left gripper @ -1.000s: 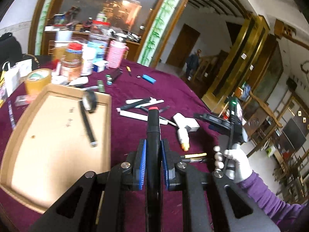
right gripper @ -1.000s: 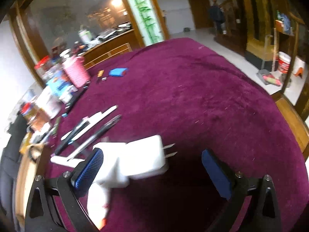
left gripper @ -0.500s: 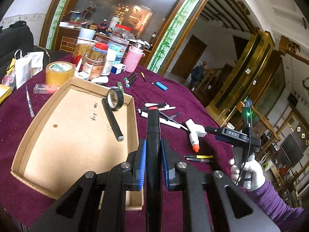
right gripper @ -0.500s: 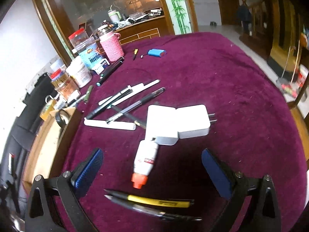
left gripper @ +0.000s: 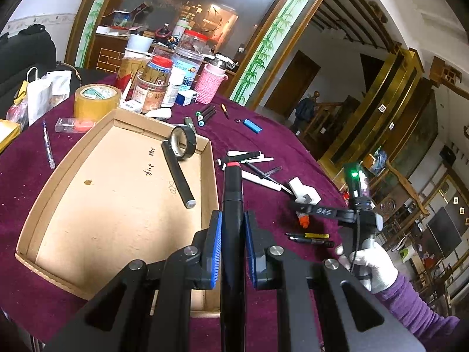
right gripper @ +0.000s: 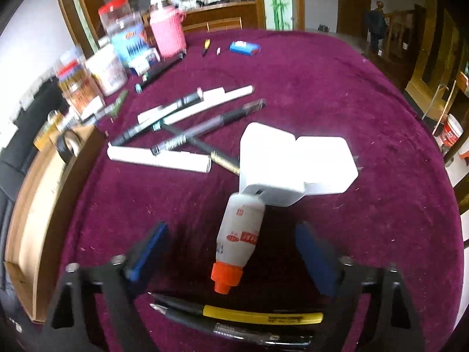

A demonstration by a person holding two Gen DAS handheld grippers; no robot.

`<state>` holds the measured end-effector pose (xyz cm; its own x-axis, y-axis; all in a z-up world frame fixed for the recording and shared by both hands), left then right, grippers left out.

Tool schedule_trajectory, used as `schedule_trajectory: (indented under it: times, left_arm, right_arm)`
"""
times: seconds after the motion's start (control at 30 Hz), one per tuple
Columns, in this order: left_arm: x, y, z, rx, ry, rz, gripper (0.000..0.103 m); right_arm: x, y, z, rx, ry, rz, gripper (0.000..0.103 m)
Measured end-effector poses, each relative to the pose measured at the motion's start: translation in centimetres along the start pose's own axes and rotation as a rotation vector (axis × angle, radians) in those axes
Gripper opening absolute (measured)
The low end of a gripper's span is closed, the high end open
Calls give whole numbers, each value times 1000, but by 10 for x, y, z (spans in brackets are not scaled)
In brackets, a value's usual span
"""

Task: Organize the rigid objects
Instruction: 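Lift the marker with the left gripper while the right gripper grasps the white glue bottle, then lower marker and glue bottle into the cardboard tray and open both grippers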

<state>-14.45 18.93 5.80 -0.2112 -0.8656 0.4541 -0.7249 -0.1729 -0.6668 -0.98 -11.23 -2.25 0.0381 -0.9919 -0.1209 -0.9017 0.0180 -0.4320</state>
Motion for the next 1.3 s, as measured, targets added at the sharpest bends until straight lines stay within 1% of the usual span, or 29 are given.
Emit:
schedule_trajectory:
  times: [0.03, 0.07, 0.1, 0.13, 0.2, 0.3, 0.43, 0.53, 0.57, 0.63, 0.73, 0.83, 0.93, 0.97, 1.03, 1.13, 1.17, 1.3]
  left_arm:
    - [0, 0, 0, 0, -2, 0, 15]
    - [-1, 0, 0, 0, -4, -1, 15]
    - [-2, 0, 0, 0, -6, -4, 15]
    - [-4, -1, 1, 0, -8, -7, 15]
    - [-7, -1, 2, -3, -11, -16, 15]
    - [-12, -2, 2, -5, -13, -29, 15]
    - [-22, -8, -3, 9, -26, -45, 14]
    - [-33, -18, -8, 13, -34, -60, 15]
    - [-37, -22, -9, 12, -40, -61, 15]
    - [-45, -31, -8, 7, -64, -57, 15]
    - [-58, -47, -3, -4, -117, -46, 15]
    - [-76, -65, 10, -36, -124, -76, 14]
    - [-92, -80, 28, -75, -124, -108, 14]
    - [-96, -84, 35, -89, -123, -115, 14]
    - [-108, -91, 54, -128, -133, -141, 14]
    - [-127, -97, 78, -180, -148, -181, 14]
    - [-132, -97, 84, -193, -153, -191, 14]
    - [-147, -99, 104, -226, -147, -235, 14]
  right_arm:
    - [-1, 2, 5, -17, 6, -8, 67]
    - [-3, 3, 4, 4, 37, -27, 51]
    - [-4, 4, 3, 10, 39, -39, 32]
    - [-4, 6, 2, 11, 42, -45, 29]
    - [-3, 7, -2, 11, 16, -47, 29]
    - [-3, 9, -12, 31, 5, -58, 29]
    - [-12, 11, -31, 61, -77, -63, 29]
    - [-25, 6, -47, 72, -180, -57, 29]
    - [-35, 2, -53, 71, -235, -58, 30]
    - [-50, -3, -59, 67, -299, -67, 30]
    - [-88, -15, -63, 32, -428, -91, 30]
    - [-127, -25, -56, -14, -517, -106, 30]
    - [-161, -35, -42, -55, -561, -116, 30]
    - [-175, -39, -33, -82, -584, -115, 30]
    - [-195, -44, -17, -126, -604, -111, 30]
    - [-221, -50, 6, -170, -596, -116, 31]
    - [-231, -53, 13, -177, -587, -124, 31]
    - [-251, -60, 29, -190, -556, -131, 31]
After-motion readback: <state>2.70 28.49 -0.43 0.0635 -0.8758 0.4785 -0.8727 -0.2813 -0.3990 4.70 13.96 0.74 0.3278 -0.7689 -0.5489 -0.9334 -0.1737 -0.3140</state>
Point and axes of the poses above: each gripper's, at about its wrist camera, not at the fingertips, and z roughly the way its jaws point, x to its right, y to its underside, the point moved 4 cm from there along z, roughly the way its jaws point, and after that the axes turned 6 degrees about -x, right-handed, at the moved point
